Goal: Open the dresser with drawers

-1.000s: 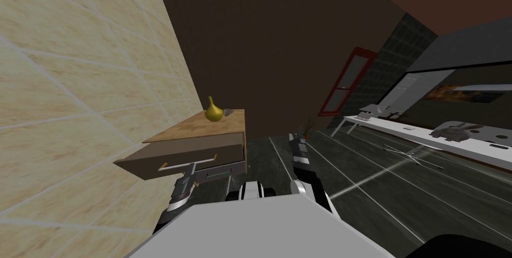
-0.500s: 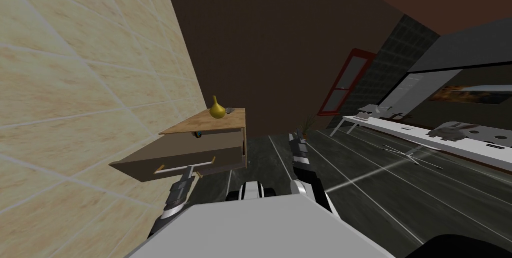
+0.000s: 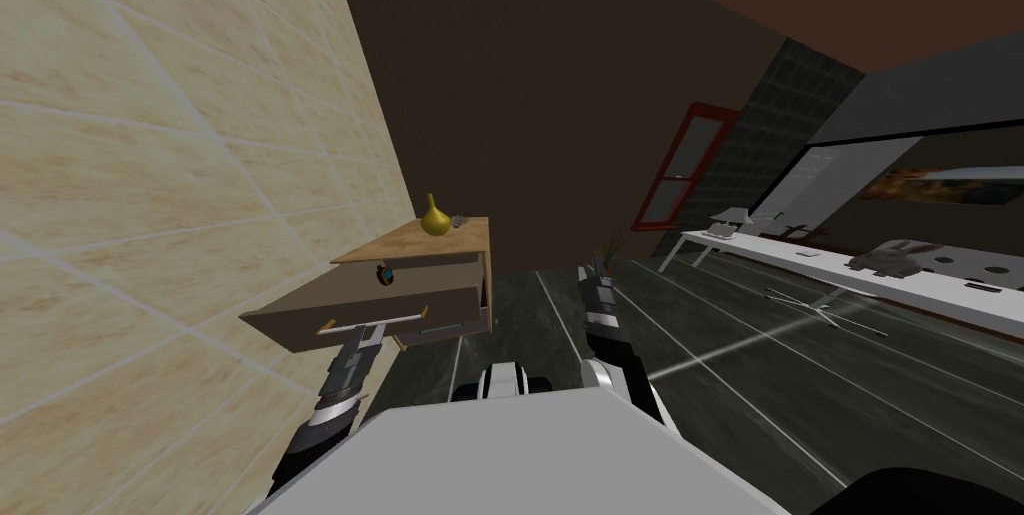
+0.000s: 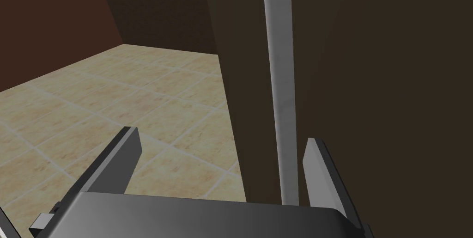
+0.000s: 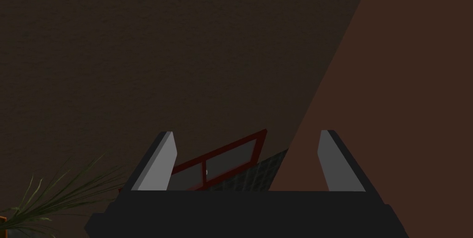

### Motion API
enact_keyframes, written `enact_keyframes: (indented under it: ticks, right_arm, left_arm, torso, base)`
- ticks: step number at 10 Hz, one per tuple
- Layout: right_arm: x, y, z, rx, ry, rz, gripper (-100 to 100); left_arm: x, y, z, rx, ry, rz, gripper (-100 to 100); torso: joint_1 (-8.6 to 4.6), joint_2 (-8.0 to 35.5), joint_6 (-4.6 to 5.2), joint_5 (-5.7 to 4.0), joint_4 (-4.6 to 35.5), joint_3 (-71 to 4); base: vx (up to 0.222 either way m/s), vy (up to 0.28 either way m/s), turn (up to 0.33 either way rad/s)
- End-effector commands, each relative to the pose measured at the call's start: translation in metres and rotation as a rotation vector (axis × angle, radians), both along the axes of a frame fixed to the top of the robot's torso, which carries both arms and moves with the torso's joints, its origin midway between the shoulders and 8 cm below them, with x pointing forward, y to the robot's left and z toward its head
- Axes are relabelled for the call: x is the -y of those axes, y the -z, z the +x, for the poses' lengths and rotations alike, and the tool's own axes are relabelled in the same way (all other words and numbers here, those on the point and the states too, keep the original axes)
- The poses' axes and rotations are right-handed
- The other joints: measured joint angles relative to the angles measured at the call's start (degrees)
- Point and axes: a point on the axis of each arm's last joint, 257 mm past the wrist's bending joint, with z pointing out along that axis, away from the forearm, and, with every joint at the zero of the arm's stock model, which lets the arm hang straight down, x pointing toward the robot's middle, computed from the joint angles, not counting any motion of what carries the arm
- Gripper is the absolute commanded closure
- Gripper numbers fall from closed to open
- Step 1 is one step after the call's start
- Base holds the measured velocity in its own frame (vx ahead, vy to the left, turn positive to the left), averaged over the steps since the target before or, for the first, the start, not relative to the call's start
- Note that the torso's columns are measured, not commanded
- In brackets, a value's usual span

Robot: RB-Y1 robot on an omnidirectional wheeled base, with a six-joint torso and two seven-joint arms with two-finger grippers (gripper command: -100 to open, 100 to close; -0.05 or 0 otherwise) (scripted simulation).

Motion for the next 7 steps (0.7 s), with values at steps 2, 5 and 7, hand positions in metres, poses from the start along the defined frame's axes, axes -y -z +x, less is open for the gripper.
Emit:
enact_keyframes:
  ticks: [2, 5, 7]
  right_arm:
    - [0.000, 0.000, 0.000, 0.000, 0.000, 0.000, 0]
    - [0.000, 0.000, 0.000, 0.000, 0.000, 0.000, 0]
    - [0.000, 0.000, 0.000, 0.000, 0.000, 0.000, 0]
  left_arm:
    - [-0.035, -0.030, 0.021, 0.004, 0.008, -0.008, -100]
    - [-0.033, -0.013, 0.017, -0.034, -0.003, -0.020, 0]
    - [-0.033, -0.010, 0.016, -0.043, -0.006, -0.023, 0]
  torso:
    - [-0.33, 0.7, -0.10, -0.30, 0.3, 0.4]
    - [-0.30, 0.5, 0.02, -0.26, 0.3, 0.3]
    - [-0.19, 0.3, 0.00, -0.13, 0.1, 0.2]
  base:
    - [-0.046, -0.113, 0.018]
    - [-0.003, -0.010, 0.006]
    - [0.000, 0.000, 0.000]
